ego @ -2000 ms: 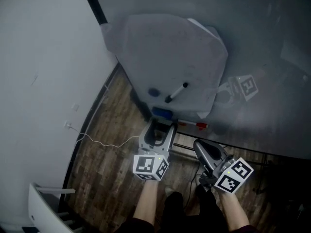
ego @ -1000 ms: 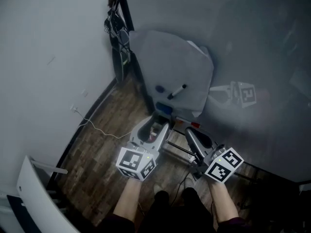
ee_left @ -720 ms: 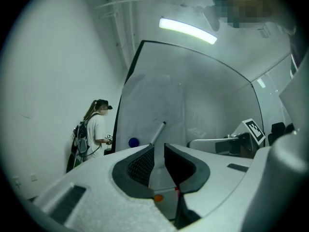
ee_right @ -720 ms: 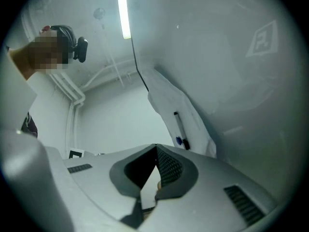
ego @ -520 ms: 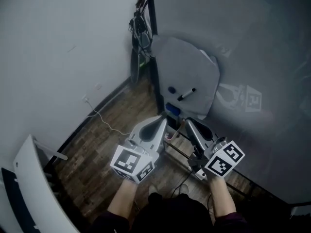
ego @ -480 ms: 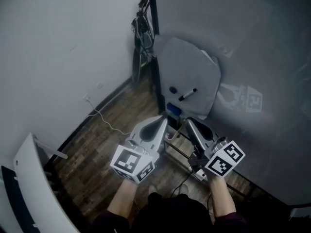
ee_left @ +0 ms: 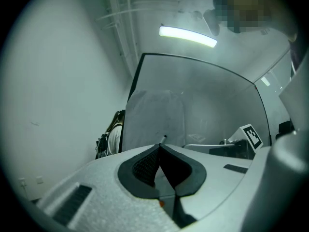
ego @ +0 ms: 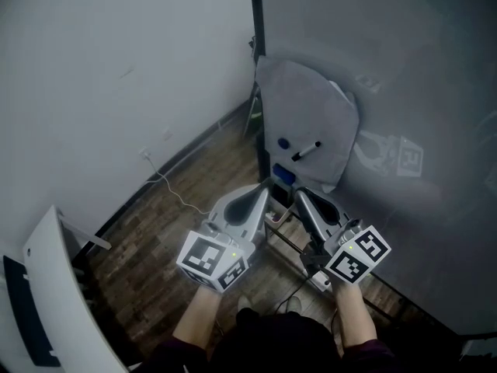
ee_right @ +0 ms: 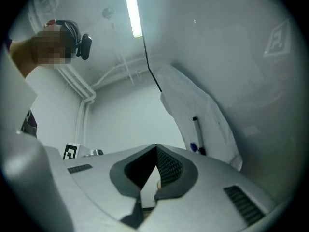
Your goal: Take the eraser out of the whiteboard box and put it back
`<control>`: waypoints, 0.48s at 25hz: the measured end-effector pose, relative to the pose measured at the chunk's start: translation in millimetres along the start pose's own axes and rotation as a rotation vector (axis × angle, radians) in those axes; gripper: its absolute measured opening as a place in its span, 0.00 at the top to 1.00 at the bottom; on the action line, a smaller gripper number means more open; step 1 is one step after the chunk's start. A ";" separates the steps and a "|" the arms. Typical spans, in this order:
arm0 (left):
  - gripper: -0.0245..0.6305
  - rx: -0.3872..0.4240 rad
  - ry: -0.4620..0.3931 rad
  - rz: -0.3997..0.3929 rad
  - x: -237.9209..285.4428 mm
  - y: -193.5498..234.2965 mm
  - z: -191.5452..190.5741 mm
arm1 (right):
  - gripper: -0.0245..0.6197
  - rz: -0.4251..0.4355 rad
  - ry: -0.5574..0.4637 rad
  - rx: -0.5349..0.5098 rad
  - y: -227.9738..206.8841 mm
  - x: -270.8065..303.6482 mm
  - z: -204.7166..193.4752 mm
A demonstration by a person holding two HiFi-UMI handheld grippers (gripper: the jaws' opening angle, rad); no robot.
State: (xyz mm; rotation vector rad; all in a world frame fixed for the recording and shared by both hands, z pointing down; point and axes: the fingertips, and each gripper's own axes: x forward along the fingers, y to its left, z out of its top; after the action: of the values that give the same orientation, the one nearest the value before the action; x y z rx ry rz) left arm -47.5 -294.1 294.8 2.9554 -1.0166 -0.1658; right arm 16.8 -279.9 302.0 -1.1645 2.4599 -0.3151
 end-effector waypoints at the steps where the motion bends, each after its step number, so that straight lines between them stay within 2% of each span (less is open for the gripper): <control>1: 0.96 0.000 0.001 0.000 -0.5 -0.3 0.1 | 0.96 -0.001 -0.001 0.002 0.2 -0.5 -0.2; 12: 0.96 -0.011 0.013 0.003 -2.6 2.6 -5.8 | 0.96 -0.020 -0.002 0.023 -4.7 -4.0 -5.6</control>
State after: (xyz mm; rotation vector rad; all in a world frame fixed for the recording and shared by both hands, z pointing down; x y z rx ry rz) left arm -50.6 -294.7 300.9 2.9411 -1.0149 -0.1516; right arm 19.9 -279.5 309.8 -1.1794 2.4382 -0.3467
